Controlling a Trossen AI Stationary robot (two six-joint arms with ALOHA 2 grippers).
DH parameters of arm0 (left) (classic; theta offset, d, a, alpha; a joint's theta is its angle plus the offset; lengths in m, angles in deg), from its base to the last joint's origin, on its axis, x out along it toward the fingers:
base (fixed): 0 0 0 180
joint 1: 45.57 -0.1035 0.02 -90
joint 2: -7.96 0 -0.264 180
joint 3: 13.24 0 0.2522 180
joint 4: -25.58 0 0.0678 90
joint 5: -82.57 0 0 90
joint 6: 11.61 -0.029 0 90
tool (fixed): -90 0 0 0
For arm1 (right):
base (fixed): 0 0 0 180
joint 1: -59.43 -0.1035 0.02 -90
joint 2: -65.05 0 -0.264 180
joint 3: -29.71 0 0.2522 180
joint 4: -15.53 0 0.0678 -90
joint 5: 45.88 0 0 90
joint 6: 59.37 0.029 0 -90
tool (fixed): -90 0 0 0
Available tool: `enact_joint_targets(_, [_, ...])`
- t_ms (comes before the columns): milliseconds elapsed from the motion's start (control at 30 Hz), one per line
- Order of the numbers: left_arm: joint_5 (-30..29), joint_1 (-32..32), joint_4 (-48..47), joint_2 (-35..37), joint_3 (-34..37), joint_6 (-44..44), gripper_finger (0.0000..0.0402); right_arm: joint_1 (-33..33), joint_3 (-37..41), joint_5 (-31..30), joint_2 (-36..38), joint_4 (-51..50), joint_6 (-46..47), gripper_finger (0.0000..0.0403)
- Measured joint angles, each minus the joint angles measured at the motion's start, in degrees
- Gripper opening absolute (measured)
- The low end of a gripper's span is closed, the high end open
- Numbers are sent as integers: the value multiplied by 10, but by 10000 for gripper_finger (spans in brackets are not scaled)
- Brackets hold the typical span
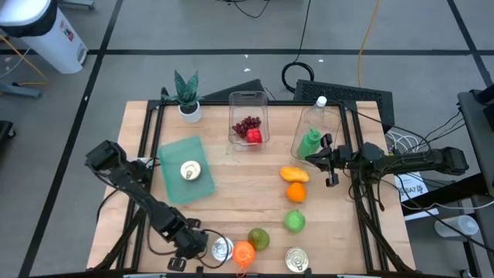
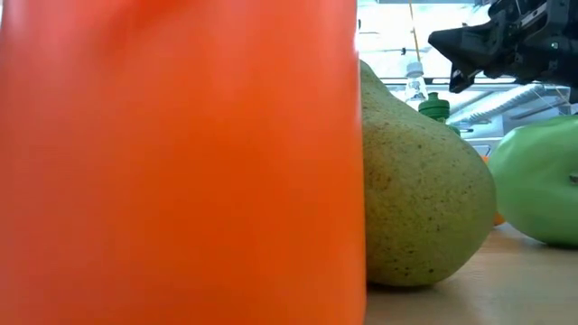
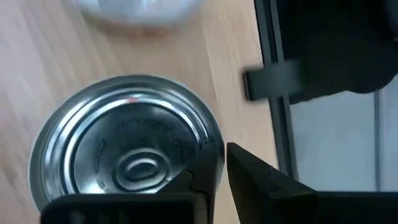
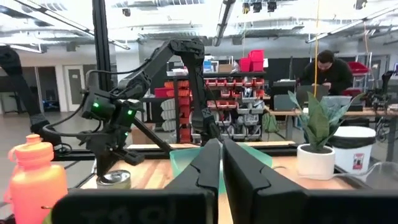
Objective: Pick & Place Food Item
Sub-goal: Stack the left green tuna can on top of the blue and pink tuna can in the blue bin
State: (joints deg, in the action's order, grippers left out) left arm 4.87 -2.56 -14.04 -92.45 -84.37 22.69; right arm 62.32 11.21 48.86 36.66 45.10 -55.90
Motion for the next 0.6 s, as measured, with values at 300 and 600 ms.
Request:
enact_joint_targets(300, [-43,-78,3,-3,1,-103,51,0,0,0,-16,-3,14,14])
enact_joint_targets(600, [-94,-149,1,-3,2,-204,51,0,0,0,-20,-3,6,14])
